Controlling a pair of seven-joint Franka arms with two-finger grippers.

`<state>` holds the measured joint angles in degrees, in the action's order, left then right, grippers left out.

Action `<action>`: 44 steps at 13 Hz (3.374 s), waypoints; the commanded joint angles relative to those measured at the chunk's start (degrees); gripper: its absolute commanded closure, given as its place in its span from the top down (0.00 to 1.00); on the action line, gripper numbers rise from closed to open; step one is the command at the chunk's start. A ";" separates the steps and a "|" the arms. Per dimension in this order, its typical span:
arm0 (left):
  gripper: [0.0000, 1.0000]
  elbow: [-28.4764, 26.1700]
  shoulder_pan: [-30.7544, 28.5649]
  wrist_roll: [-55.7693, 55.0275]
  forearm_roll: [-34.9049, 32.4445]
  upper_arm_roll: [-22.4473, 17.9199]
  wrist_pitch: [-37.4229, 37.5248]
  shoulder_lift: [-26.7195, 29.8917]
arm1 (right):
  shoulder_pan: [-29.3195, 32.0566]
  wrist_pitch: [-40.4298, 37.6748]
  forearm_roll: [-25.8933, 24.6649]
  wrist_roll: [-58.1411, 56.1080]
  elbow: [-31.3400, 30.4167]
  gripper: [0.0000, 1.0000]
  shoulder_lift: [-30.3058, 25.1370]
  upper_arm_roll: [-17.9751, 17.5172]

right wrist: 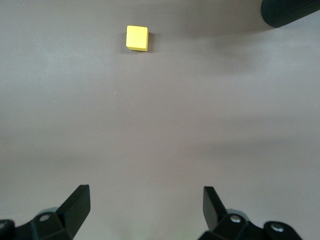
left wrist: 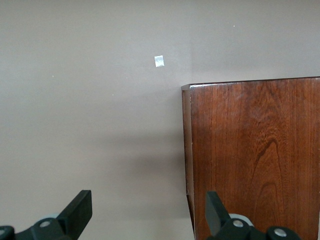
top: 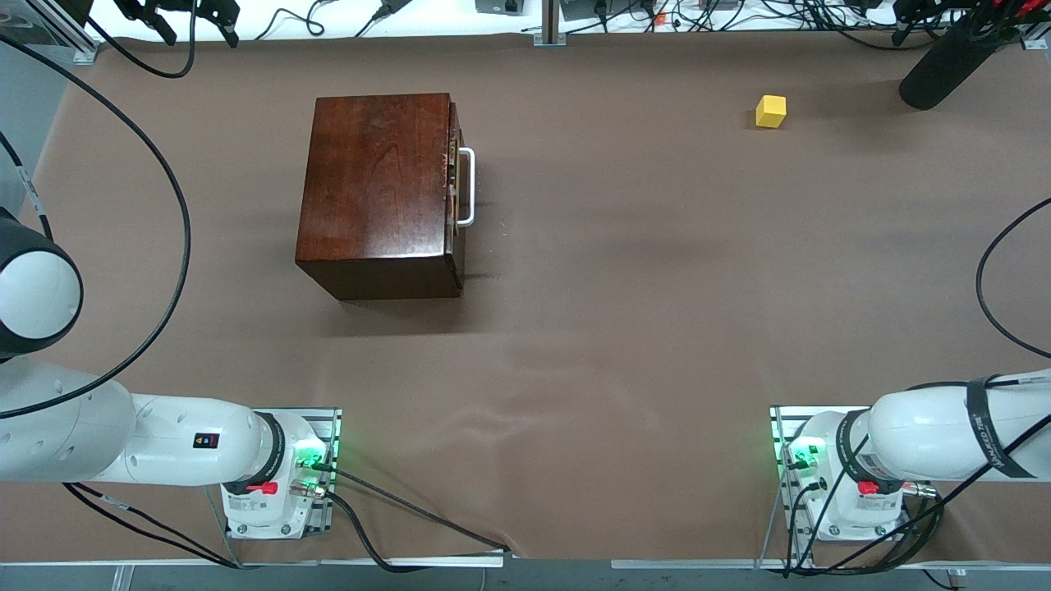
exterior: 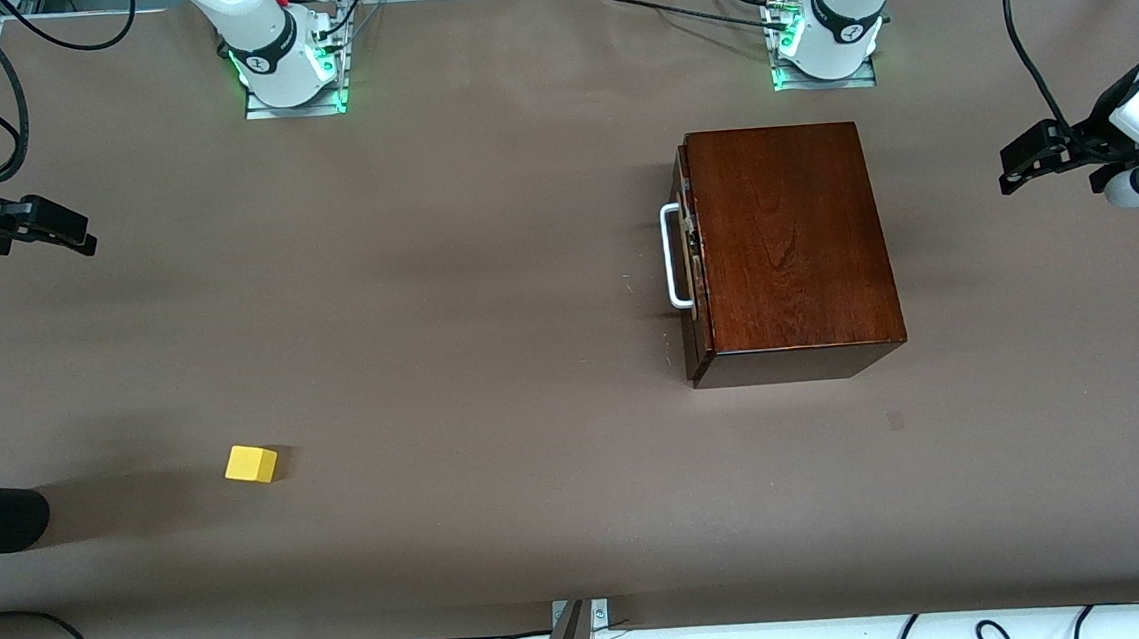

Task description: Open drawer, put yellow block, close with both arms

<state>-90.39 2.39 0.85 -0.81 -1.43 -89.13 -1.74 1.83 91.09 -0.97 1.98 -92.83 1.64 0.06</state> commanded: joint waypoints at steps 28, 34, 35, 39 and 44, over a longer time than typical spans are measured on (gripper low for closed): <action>1.00 0.56 1.39 -7.06 0.81 12.56 5.99 -2.39 | -0.07 -0.21 -0.88 -0.57 0.11 1.00 -0.50 -0.15; 1.00 0.56 4.36 -31.76 0.46 28.76 -6.11 -10.38 | 0.02 -0.12 -0.79 -0.49 0.11 1.00 -0.41 -0.15; 1.00 0.56 7.08 -34.92 -1.02 28.76 -8.49 -12.57 | 0.02 -0.12 -0.79 -0.57 0.11 1.00 -0.41 -0.15; 1.00 0.47 15.70 -43.82 -9.90 28.68 -12.72 -19.69 | 0.02 -0.03 -0.88 -0.49 0.11 1.00 -0.32 -0.15; 1.00 -2.50 19.14 -47.34 -15.36 28.59 -13.26 -22.96 | 0.02 -0.03 -0.88 -0.49 0.11 1.00 -0.32 -0.15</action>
<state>-91.48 20.97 -44.74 -13.61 27.35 -102.31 -24.93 1.81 91.14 -0.98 1.97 -92.83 1.65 0.03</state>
